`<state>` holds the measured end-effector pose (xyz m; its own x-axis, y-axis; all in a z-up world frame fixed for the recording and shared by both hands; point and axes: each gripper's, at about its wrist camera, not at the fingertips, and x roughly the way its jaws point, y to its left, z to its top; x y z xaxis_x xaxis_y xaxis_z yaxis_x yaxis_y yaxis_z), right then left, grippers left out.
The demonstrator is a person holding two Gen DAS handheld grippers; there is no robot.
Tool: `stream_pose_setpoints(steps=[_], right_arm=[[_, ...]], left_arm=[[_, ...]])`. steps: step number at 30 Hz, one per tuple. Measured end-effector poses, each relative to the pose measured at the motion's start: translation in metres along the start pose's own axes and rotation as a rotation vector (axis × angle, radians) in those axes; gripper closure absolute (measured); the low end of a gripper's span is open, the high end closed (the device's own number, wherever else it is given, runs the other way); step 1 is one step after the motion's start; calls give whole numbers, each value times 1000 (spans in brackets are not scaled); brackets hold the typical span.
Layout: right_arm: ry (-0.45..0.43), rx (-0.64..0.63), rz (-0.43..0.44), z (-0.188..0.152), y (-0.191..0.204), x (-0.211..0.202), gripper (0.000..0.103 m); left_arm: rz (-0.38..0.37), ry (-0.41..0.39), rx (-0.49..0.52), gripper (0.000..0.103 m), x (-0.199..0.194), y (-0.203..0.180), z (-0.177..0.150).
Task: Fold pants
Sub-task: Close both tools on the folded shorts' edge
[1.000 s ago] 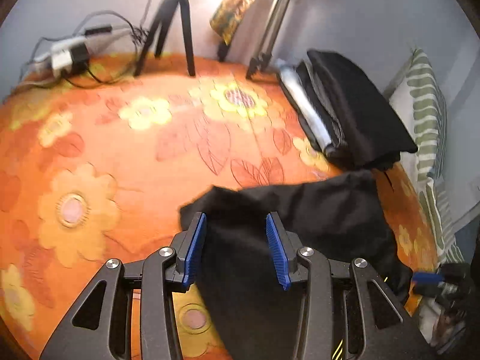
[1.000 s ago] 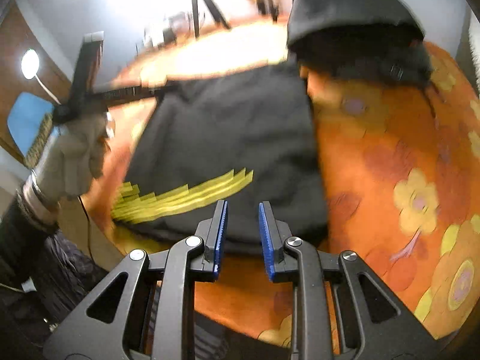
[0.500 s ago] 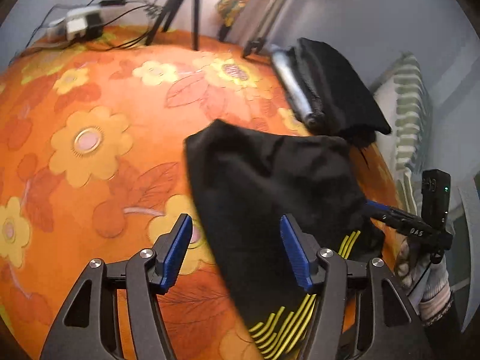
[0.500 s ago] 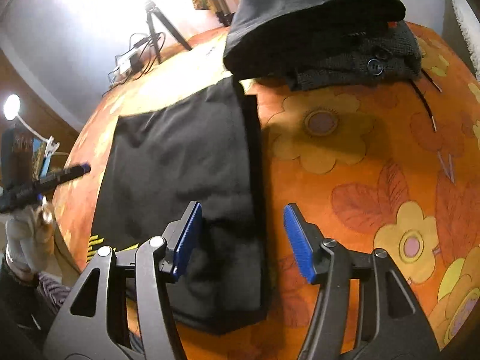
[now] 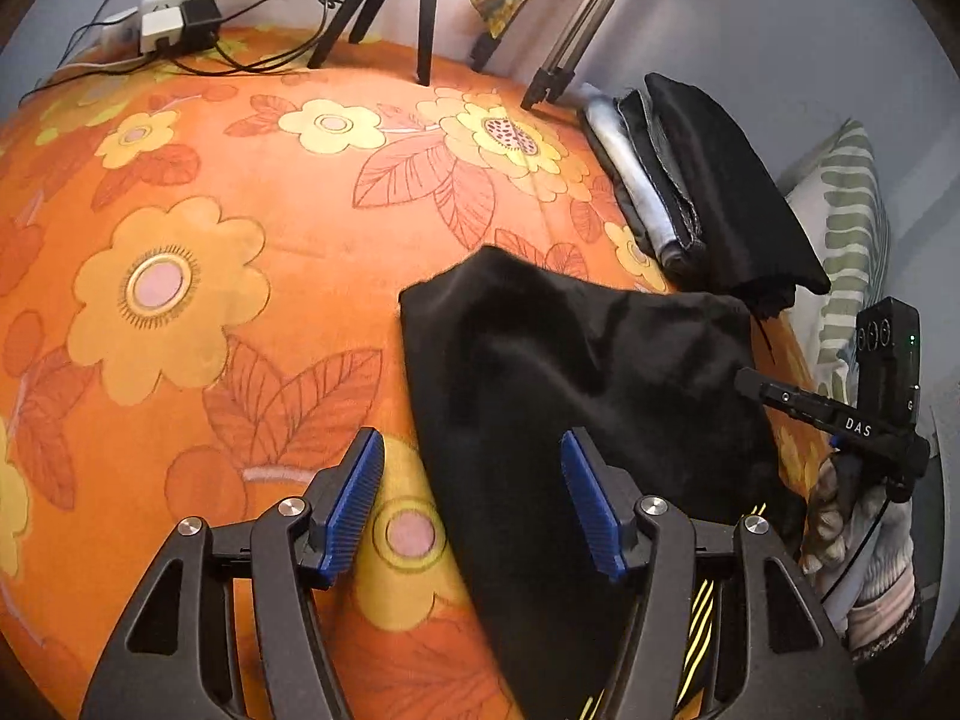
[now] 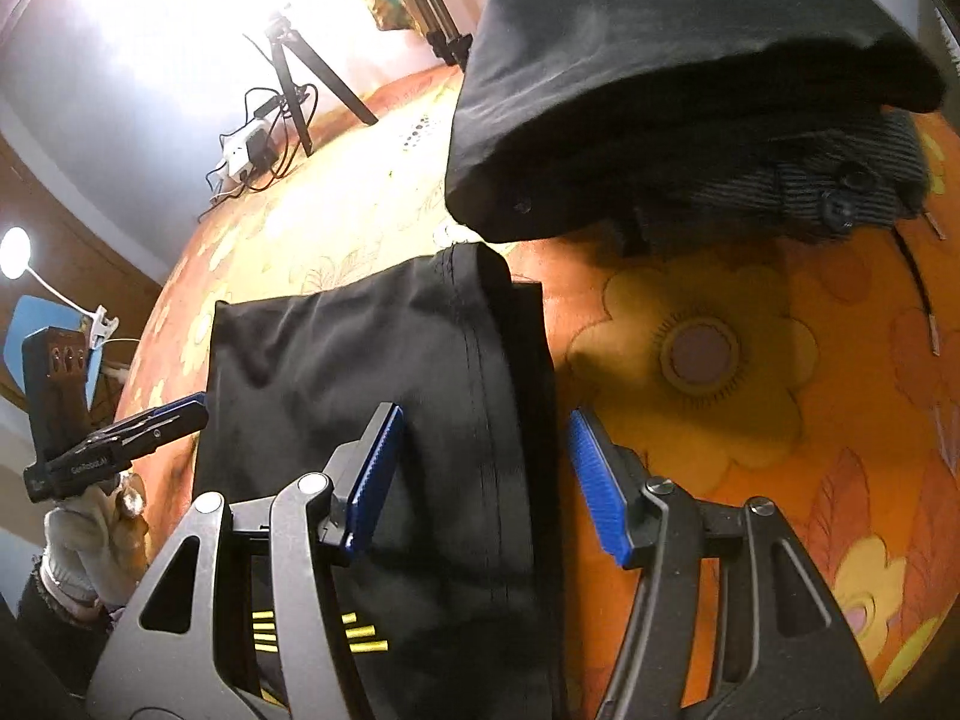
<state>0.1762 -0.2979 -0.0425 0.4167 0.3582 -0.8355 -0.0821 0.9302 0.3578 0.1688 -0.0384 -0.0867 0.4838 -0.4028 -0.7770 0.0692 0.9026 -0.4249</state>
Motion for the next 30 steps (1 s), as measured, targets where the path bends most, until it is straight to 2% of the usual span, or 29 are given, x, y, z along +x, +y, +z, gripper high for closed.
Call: stream_pose_setpoints(steps=[5, 10, 13, 18, 23, 30], right_arm=[[12, 7, 21, 6, -7, 5, 43], [24, -24, -4, 4, -8, 5, 43], [16, -43, -40, 3, -6, 5, 36], [13, -74, -98, 5, 1, 4, 31], [16, -106, -136, 6, 8, 12, 31], [25, -161, -164, 7, 25, 21, 31]], left_arm=[[8, -7, 3, 42, 4, -1, 6], [68, -15, 68, 42, 8, -13, 5], [102, -18, 107, 42, 10, -18, 4], [116, -18, 122, 42, 11, -19, 5], [131, -21, 144, 42, 15, -24, 6], [116, -22, 116, 42, 15, -21, 10]])
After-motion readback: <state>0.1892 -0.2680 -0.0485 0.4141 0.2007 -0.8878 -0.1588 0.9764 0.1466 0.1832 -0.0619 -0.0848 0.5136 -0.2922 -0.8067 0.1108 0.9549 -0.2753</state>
